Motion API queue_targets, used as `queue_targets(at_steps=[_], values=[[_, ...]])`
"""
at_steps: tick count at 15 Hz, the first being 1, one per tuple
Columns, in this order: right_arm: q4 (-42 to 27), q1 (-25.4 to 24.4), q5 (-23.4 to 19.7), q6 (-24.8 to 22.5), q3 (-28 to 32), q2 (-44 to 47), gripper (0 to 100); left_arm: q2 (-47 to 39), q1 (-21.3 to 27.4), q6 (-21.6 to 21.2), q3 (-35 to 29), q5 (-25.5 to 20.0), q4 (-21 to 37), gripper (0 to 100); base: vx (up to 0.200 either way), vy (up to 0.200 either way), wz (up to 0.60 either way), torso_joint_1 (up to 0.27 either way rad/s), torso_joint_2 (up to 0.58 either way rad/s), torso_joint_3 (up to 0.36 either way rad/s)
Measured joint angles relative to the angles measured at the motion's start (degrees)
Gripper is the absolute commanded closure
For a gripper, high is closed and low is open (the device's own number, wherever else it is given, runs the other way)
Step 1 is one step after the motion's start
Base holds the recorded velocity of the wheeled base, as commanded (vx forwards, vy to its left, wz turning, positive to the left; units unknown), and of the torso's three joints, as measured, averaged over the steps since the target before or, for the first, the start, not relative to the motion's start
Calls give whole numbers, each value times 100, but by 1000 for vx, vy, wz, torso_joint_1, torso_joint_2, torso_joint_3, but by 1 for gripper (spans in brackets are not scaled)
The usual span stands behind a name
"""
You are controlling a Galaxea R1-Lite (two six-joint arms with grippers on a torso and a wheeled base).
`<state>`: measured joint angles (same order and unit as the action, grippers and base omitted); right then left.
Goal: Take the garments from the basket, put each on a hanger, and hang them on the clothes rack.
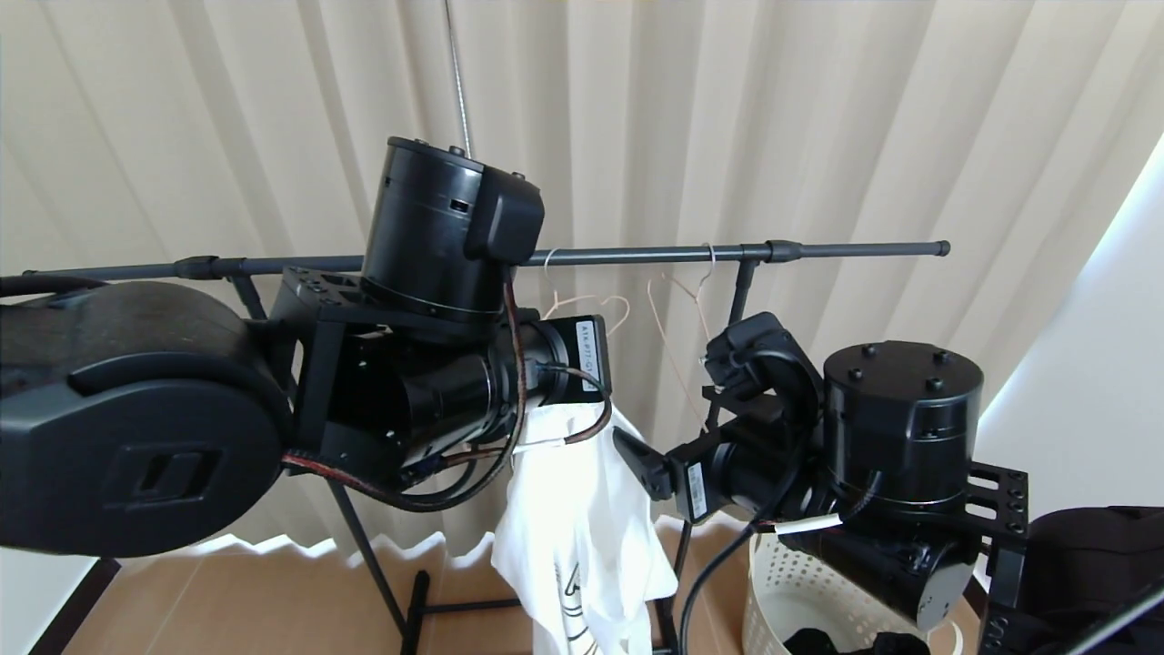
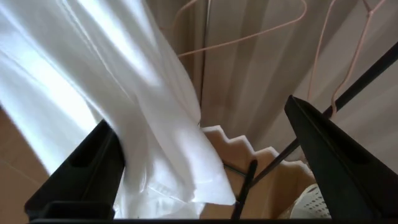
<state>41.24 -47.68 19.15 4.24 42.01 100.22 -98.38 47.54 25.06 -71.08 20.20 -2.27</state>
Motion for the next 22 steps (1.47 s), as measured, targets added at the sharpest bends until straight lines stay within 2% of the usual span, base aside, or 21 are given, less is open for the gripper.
queue_targets(at_steps=[3,9,10,13,16,19,22], values=[[26,251,-30,-121,-48,83,0,177,5,-2,177,-6,2,100,0,0,0,0,0,0],[37,396,-35,-134,-45,295,0,417,74,-11,428,-17,0,100,0,0,0,0,0,0],[35,411,-35,-193,-50,306,100,447,74,-9,472,-20,0,100,0,0,0,0,0,0],[39,451,-35,-312,-122,319,100,497,88,-7,527,-22,2,100,0,0,0,0,0,0],[41,694,-40,-343,-78,247,100,574,69,-52,623,-55,148,100,0,0,0,0,0,0],[-40,973,-49,-380,101,-83,100,610,-41,-453,898,-79,319,100,0,0,0,0,0,0],[-400,1003,6,-468,176,-599,100,497,-94,-589,1091,-83,306,100,0,0,0,0,0,0]])
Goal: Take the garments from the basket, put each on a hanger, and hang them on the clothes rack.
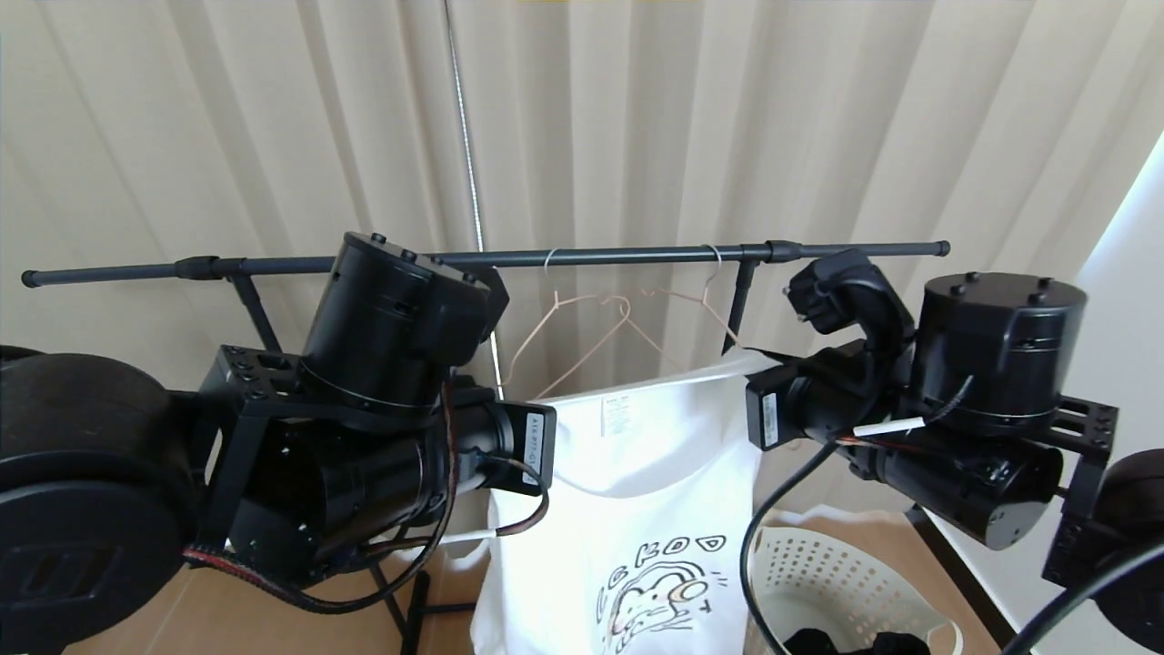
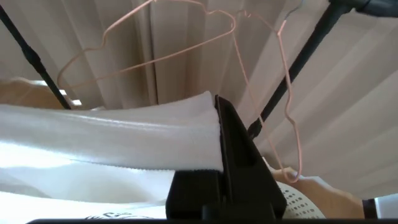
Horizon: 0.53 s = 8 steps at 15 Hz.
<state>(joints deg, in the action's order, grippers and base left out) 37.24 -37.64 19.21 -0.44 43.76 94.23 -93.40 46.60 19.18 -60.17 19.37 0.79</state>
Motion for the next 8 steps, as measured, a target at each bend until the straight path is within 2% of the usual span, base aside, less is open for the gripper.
queue_targets(at_steps=[1,3,4,8], values=[[-202,-72,180,-73,74,-177,100,-34,-6,-123,-57,28,2,100,0,0,0,0,0,0],[-689,-297,908,-123,468,-455,100,7,6,-412,-178,39,0,100,0,0,0,0,0,0],[-859,-450,1078,-95,621,-560,100,79,5,-544,-206,30,-1,100,0,0,0,0,0,0],[-870,-616,1133,57,855,-684,100,294,-9,-599,-73,15,-6,100,0,0,0,0,0,0]])
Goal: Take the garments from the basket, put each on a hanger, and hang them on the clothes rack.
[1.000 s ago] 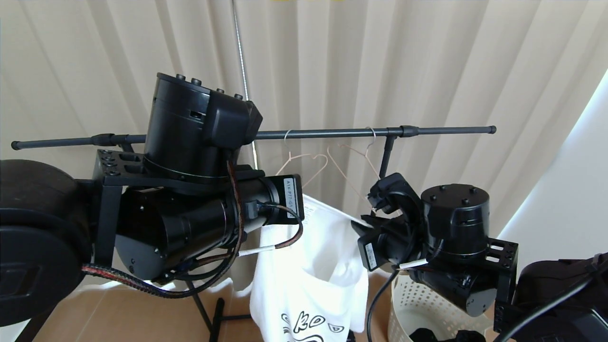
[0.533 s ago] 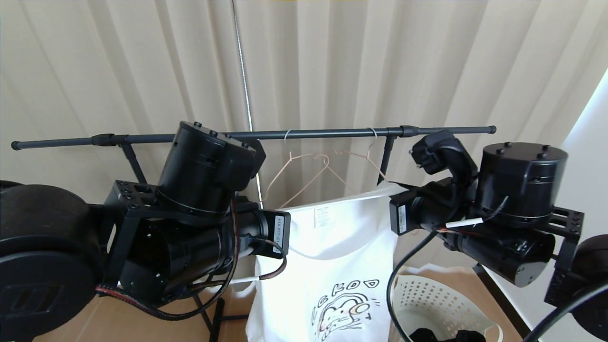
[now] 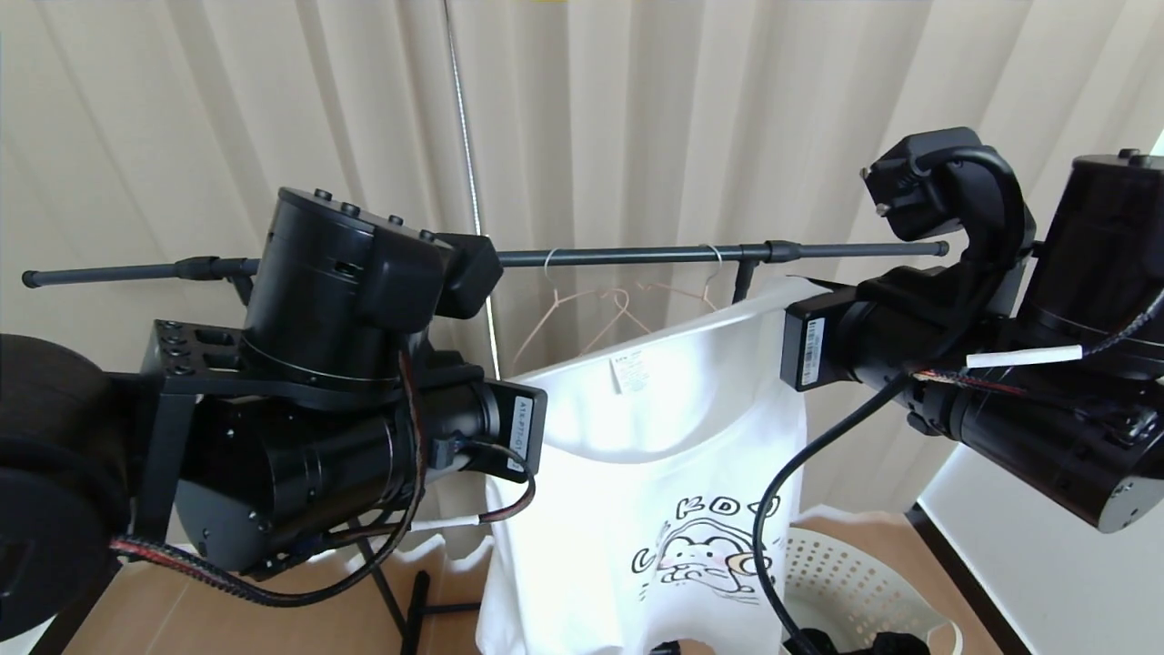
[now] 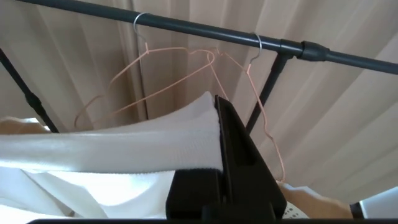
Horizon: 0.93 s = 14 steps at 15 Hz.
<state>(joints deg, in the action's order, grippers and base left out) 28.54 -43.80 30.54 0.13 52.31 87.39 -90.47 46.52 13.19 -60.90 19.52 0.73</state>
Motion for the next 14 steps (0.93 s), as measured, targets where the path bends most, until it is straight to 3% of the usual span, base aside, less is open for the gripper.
queue_targets(at_steps=[4,7,9,14], values=[[-73,106,30,9,52,-49,100,149,-30,-238,-9,-55,-130,100,0,0,0,0,0,0],[-180,87,143,-205,-135,-179,100,128,-256,-639,-72,-551,-507,100,0,0,0,0,0,0],[-366,-123,224,-383,-352,-295,100,-22,-410,-855,-252,-795,-680,100,0,0,0,0,0,0],[-1751,-1168,224,-315,-482,-708,100,-728,-744,-1351,-1263,-1651,-929,100,0,0,0,0,0,0]])
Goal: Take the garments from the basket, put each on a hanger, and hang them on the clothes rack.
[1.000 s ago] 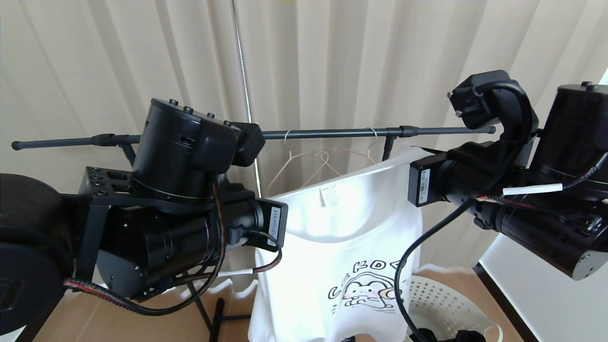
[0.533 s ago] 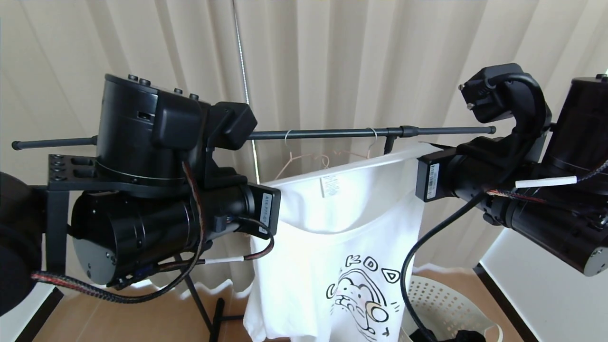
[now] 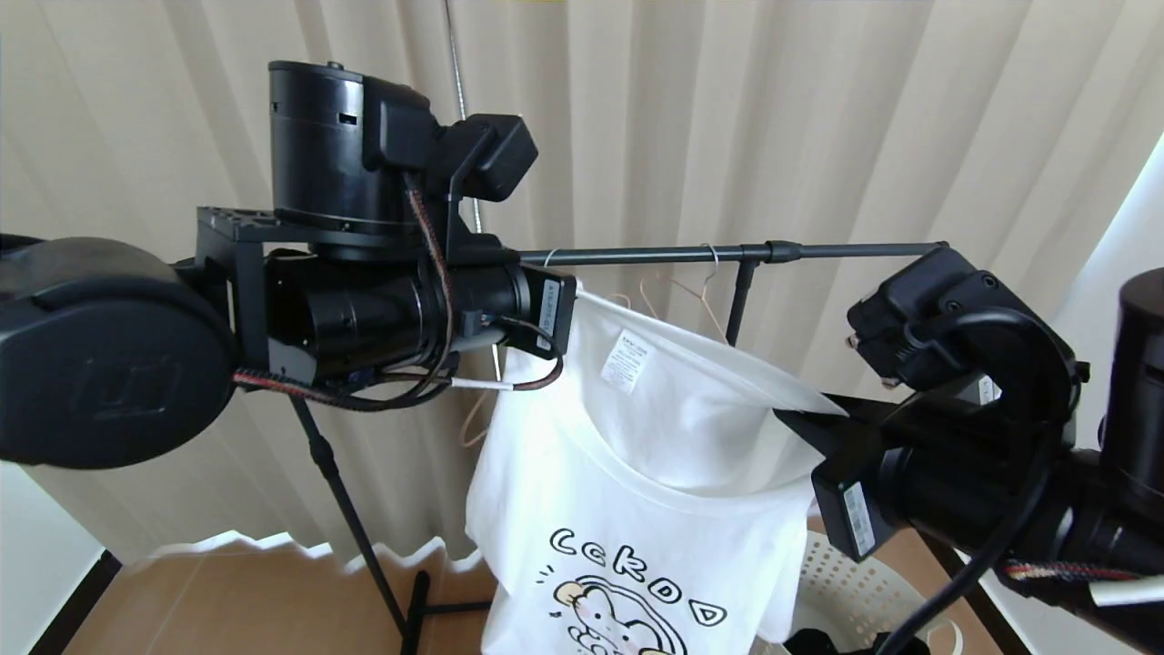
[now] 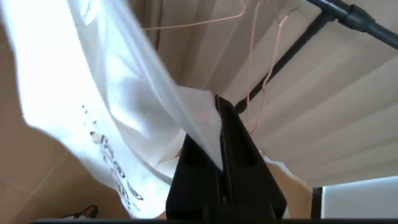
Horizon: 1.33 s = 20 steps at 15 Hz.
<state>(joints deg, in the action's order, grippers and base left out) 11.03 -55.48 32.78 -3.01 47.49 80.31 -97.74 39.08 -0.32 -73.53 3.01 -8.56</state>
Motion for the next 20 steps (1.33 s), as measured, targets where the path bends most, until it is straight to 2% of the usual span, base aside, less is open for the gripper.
queue_targets(at_steps=[2,4,7,10,11,14,16,18,20], values=[[-61,-425,0,319,60,-7,100,-305,-138,-154,-485,-746,-88,100,0,0,0,0,0,0],[-77,-725,-2,881,265,201,100,-542,-226,-168,-775,-1606,-540,100,0,0,0,0,0,0],[-111,-1081,-7,1762,752,651,100,-818,-268,-165,-916,-1794,-1030,100,0,0,0,0,0,0],[-121,-1261,0,2605,1356,1128,100,-931,-257,-146,-931,-1803,-1092,100,0,0,0,0,0,0],[-144,-1281,-2,2673,1463,1243,100,-950,-251,-143,-937,-1803,-1092,100,0,0,0,0,0,0],[-556,-1235,1,2651,1541,1298,100,-950,-245,-121,-935,-1790,-1085,100,0,0,0,0,0,0],[-1242,-1009,-35,2249,1463,1051,100,-892,-289,-132,-901,-1729,-1022,100,0,0,0,0,0,0],[-1590,-505,-88,1718,1284,753,100,-752,-325,-140,-858,-1596,-742,100,0,0,0,0,0,0],[-1618,193,-90,1297,1151,613,100,-503,-356,-157,-837,-1256,55,100,0,0,0,0,0,0]])
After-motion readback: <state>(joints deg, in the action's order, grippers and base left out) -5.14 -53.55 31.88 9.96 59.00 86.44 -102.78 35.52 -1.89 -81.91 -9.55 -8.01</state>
